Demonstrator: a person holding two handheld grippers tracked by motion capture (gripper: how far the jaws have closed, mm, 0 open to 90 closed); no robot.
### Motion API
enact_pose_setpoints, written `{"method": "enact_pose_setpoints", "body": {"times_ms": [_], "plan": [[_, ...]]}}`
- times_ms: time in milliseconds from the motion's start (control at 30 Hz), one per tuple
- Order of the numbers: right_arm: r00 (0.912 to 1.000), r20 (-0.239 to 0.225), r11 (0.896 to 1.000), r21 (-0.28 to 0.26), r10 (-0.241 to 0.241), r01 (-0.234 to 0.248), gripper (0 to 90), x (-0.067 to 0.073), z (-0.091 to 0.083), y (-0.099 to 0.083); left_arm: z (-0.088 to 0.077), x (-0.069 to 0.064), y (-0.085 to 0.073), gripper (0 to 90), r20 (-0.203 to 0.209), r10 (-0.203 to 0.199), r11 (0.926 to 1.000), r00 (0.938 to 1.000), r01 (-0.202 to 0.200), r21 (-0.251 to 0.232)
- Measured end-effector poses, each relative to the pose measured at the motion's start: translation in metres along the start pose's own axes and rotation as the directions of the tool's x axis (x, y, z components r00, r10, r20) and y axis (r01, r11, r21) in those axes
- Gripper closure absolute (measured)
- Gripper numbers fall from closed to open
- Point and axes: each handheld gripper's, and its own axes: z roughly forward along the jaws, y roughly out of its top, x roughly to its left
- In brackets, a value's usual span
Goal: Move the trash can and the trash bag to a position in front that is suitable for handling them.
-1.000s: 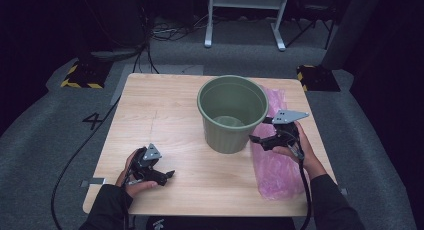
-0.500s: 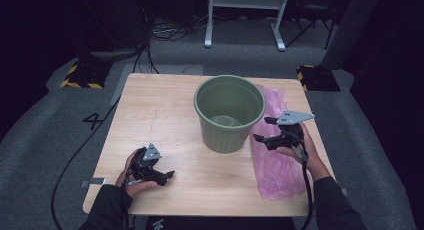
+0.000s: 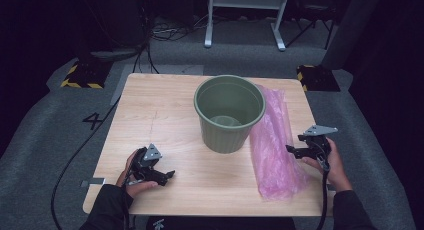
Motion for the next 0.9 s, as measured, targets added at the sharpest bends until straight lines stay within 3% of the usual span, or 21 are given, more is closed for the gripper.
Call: {"method": "enact_pose_setpoints", "body": {"times_ms": [133, 233, 467, 600, 700, 733, 900], "plan": [[0.9992, -0.035, 1.0, 0.013, 0.02, -0.02, 34.1, -0.003, 0.006, -0.011, 0.0, 0.0, 0.0, 1.9, -0.003, 0.005, 1.0, 1.0, -0.005, 0.001], [0.9952, -0.091, 0.999, 0.013, 0.035, -0.034, 40.6, 0.0, 0.014, -0.018, 0.001, -0.001, 0.001, 1.9, 0.0, 0.003, 1.0, 1.0, -0.003, 0.001], [0.9847, -0.174, 1.0, -0.006, -0.006, 0.005, 61.3, 0.018, 0.02, -0.019, 0.006, -0.01, 0.006, 1.8, 0.002, 0.003, 1.0, 1.0, -0.003, 0.0], [0.9838, -0.177, 1.0, -0.013, -0.027, 0.025, 65.0, 0.028, 0.02, -0.018, 0.008, -0.018, 0.011, 5.1, 0.015, 0.019, 0.9998, 0.9997, -0.019, 0.0], [0.9808, -0.189, 0.999, -0.02, -0.049, 0.046, 65.2, 0.037, 0.021, -0.018, 0.01, -0.027, 0.018, 22.7, 0.036, 0.049, 0.9987, 0.9982, -0.048, -0.016], [0.9795, -0.192, 0.998, -0.02, -0.062, 0.059, 65.0, 0.044, 0.021, -0.017, 0.011, -0.031, 0.021, 15.6, 0.04, 0.062, 0.998, 0.9973, -0.061, -0.015], [0.9756, -0.2, 0.996, -0.021, -0.091, 0.089, 64.1, 0.056, 0.022, -0.014, 0.012, -0.05, 0.038, 17.9, 0.088, 0.09, 0.9941, 0.992, -0.084, -0.069]]}}
